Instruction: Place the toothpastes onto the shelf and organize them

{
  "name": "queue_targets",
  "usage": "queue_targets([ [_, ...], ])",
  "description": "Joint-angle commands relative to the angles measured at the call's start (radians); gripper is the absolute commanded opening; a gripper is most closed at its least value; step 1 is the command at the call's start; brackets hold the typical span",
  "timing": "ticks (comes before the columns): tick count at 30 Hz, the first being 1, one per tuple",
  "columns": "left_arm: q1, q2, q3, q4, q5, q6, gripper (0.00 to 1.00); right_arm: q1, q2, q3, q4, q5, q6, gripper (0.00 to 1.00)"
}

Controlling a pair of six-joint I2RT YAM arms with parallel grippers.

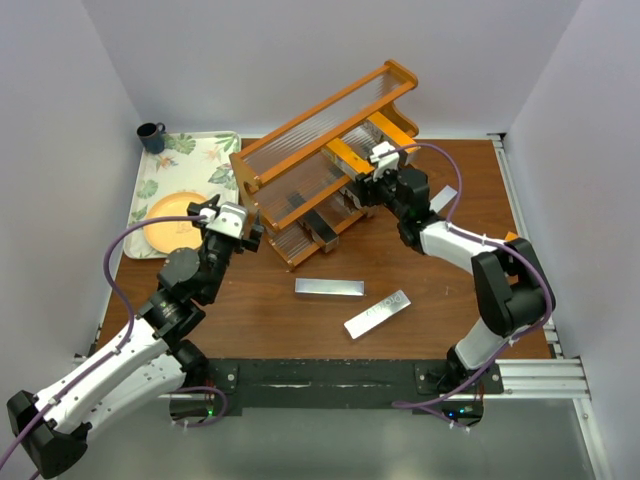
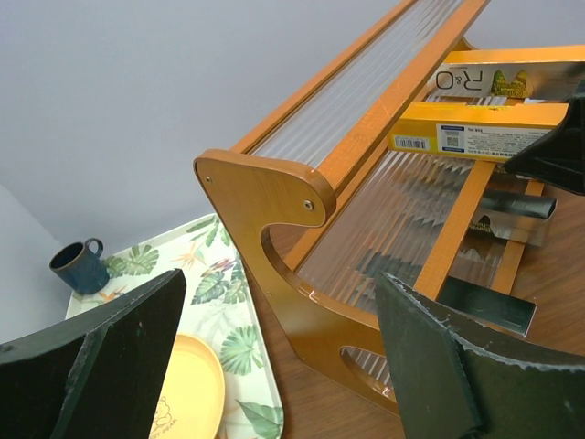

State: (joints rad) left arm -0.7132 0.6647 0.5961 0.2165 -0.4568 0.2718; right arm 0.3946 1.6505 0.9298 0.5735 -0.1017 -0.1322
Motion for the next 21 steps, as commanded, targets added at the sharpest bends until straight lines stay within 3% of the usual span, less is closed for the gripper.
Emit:
queue_targets([
  [1,0.011,0.004,0.004,0.04,0.009,-0.008,0.89,-0.005,0.005,0.061,-0.009,-0.017,-0.029,0.63],
  [4,0.012,0.003,0.004,0.04,0.009,-0.009,0.89,-0.01,0.002,0.064,-0.02,-0.032,-0.029,0.63],
  [11,0.015,0.004,0.008,0.038,0.02,-0.013,0.89,-0.008,-0.046,0.05,-0.064,-0.056,-0.023,0.91],
  [14,0.014,0.0,0.008,0.037,0.021,-0.016,0.89,-0.008,-0.093,0.044,-0.107,-0.043,-0.017,0.98],
  [21,0.017,-0.026,0.014,0.024,0.024,-0.029,0.89,-0.008,-0.293,0.012,-0.268,0.095,0.051,0.98],
])
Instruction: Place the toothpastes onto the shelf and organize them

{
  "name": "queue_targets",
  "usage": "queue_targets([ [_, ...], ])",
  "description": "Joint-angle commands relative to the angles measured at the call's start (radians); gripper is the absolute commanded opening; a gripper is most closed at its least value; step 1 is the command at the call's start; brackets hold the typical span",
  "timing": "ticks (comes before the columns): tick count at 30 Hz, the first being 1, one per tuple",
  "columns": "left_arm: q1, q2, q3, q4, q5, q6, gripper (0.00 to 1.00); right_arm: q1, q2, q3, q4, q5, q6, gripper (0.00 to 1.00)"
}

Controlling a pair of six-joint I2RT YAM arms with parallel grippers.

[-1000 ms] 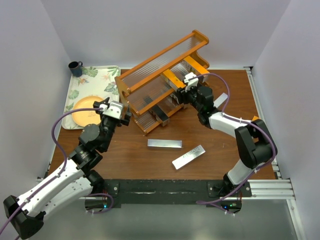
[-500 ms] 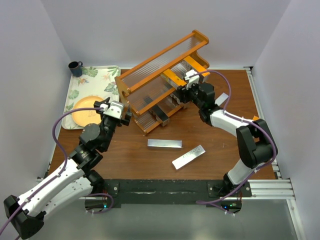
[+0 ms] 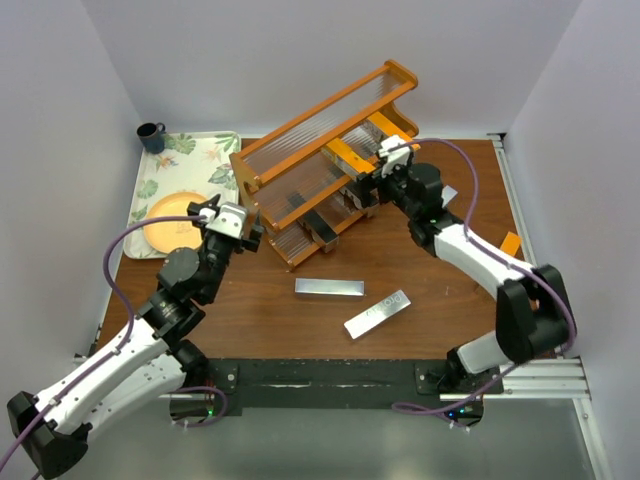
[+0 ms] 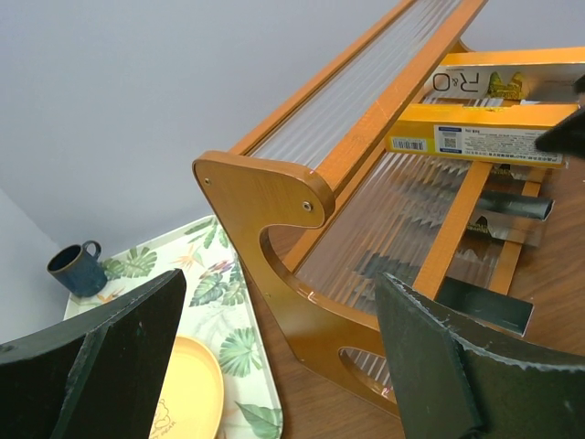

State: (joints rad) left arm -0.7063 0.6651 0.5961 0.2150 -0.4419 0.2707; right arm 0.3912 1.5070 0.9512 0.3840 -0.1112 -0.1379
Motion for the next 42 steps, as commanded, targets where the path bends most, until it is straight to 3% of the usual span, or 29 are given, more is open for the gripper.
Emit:
queue_targets([
  [1,0.008,-0.032,0.016,0.024,0.005,-0.036,0.9,-0.006,-0.177,-0.014,-0.13,0.134,0.067,0.98],
  [6,0.01,-0.085,0.033,-0.005,-0.012,-0.065,0.9,-0.005,-0.371,-0.037,-0.376,0.379,0.202,0.98],
  [10,0.01,-0.134,0.031,-0.012,-0.046,-0.076,0.91,-0.014,-0.49,-0.081,-0.618,0.663,0.311,0.99],
  [17,0.008,-0.202,0.027,-0.032,-0.026,-0.103,0.91,-0.121,-0.574,-0.181,-0.809,0.8,0.498,0.98],
  [27,0.01,-0.252,-0.002,-0.011,-0.018,-0.102,0.91,-0.389,-0.516,-0.293,-0.863,0.742,0.715,0.98],
  [35,0.01,-0.271,-0.015,0.0,0.008,-0.108,0.91,-0.612,-0.504,-0.396,-0.749,0.585,0.687,0.98],
  [42,0.01,-0.269,-0.015,-0.003,0.012,-0.108,0.9,-0.715,-0.349,-0.402,-0.654,0.418,0.644,0.98],
])
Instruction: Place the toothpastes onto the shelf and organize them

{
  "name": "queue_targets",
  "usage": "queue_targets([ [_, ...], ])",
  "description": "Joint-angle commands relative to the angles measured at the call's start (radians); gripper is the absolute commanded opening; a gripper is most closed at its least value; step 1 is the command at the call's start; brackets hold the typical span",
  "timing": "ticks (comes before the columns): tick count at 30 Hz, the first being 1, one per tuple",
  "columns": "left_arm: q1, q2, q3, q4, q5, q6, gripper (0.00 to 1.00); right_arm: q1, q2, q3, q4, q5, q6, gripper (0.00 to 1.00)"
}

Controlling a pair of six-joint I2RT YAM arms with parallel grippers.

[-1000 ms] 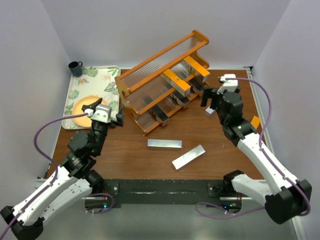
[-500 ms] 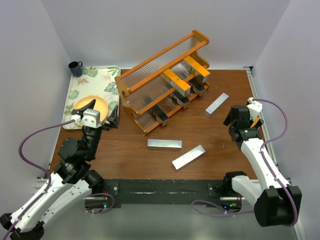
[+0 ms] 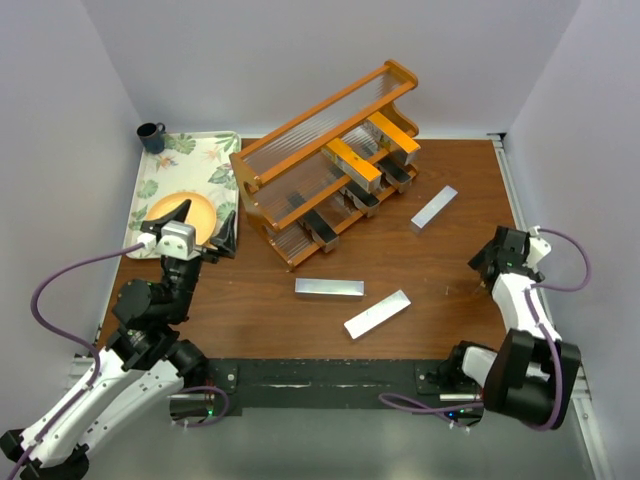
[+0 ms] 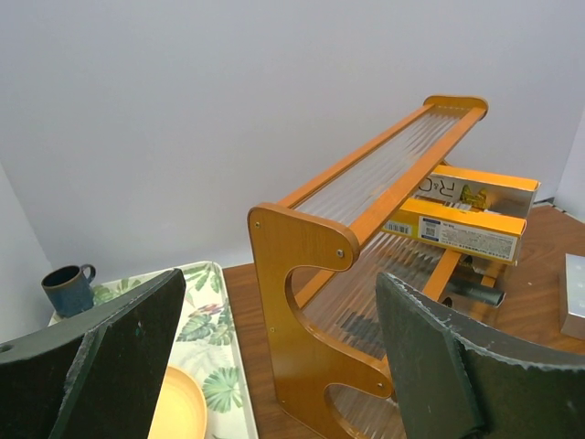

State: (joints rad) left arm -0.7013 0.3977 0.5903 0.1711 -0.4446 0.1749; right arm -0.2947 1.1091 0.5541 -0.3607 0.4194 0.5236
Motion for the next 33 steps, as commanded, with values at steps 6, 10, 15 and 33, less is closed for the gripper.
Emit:
queue_targets([
  [6,0.005,0.01,-0.01,0.044,0.033,-0.017,0.9,-0.035,0.083,-0.022,0.129,-0.126,-0.05,0.86],
  [10,0.005,0.013,-0.01,0.042,0.034,-0.014,0.9,-0.035,0.095,-0.026,0.141,-0.149,-0.054,0.72],
  [15,0.005,0.018,-0.009,0.042,0.038,-0.012,0.9,-0.035,0.107,-0.02,0.14,-0.16,-0.056,0.48],
  [33,0.006,0.027,-0.012,0.044,0.064,-0.008,0.9,0.049,-0.068,0.099,0.033,-0.309,-0.166,0.34],
])
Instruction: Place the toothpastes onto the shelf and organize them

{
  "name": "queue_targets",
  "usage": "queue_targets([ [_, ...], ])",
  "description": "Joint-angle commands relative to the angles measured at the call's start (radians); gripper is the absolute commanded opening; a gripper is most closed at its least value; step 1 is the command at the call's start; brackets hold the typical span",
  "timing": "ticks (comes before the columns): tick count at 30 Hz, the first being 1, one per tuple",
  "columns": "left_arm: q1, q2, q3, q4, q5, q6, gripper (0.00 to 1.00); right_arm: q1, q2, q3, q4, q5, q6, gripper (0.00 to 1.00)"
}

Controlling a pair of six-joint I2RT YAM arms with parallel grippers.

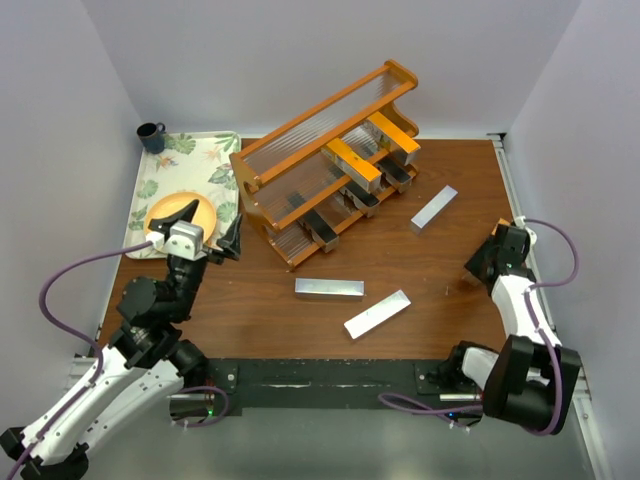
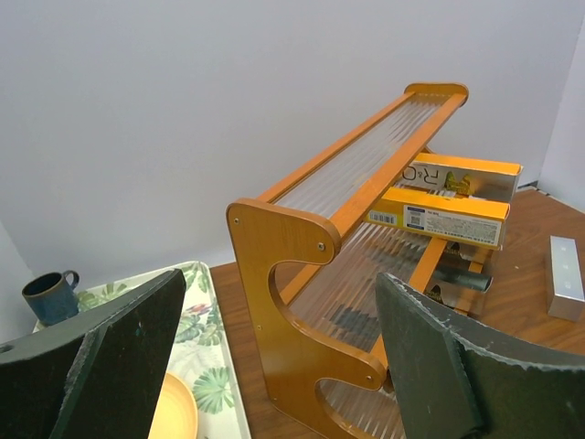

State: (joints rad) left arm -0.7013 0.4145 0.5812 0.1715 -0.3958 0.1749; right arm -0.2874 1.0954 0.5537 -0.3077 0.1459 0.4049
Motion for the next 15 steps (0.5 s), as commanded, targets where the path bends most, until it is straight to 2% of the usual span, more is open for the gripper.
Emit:
queue_targets([
  [1,0.006,0.012,-0.003,0.043,0.017,-0.009,0.9,0.057,-0.061,0.13,-0.03,-0.037,-0.061,0.34],
  [10,0.01,0.027,-0.006,0.049,0.017,-0.002,0.9,0.324,-0.117,0.343,-0.157,0.004,-0.124,0.36],
  [15,0.014,0.033,-0.011,0.051,0.011,0.003,0.9,0.431,-0.129,0.422,-0.206,-0.063,-0.147,0.36],
])
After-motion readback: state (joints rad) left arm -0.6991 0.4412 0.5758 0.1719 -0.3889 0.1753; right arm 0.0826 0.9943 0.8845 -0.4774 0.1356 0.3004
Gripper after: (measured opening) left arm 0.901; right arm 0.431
